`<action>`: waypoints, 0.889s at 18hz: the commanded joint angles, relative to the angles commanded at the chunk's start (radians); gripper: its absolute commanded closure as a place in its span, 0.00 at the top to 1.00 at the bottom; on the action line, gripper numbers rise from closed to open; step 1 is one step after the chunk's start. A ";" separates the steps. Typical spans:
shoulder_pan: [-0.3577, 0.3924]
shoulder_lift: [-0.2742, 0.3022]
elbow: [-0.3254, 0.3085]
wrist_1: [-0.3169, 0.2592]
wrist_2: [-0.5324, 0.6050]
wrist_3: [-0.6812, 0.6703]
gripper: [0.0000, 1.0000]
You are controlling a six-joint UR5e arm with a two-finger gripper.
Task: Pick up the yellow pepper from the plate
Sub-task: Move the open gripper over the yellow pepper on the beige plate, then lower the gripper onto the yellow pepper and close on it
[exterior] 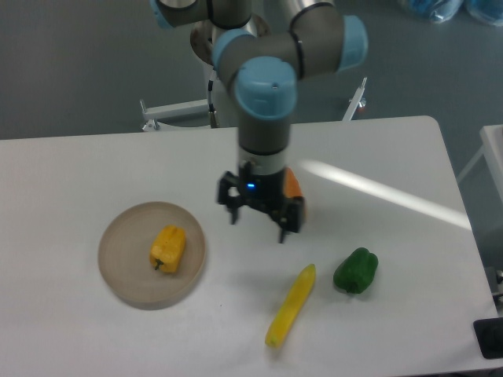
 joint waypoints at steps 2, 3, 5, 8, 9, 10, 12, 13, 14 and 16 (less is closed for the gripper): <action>-0.019 -0.006 -0.038 0.067 -0.002 -0.031 1.00; -0.035 -0.011 -0.064 0.104 -0.002 -0.031 1.00; -0.051 -0.018 -0.109 0.158 0.003 -0.022 1.00; -0.055 -0.043 -0.129 0.161 0.009 -0.028 1.00; -0.057 -0.043 -0.141 0.170 0.009 -0.028 1.00; -0.066 -0.045 -0.150 0.173 0.009 -0.026 1.00; -0.081 -0.054 -0.155 0.178 0.011 -0.026 1.00; -0.085 -0.057 -0.161 0.181 0.018 -0.023 1.00; -0.091 -0.058 -0.161 0.183 0.029 -0.022 1.00; -0.101 -0.069 -0.161 0.199 0.046 -0.020 1.00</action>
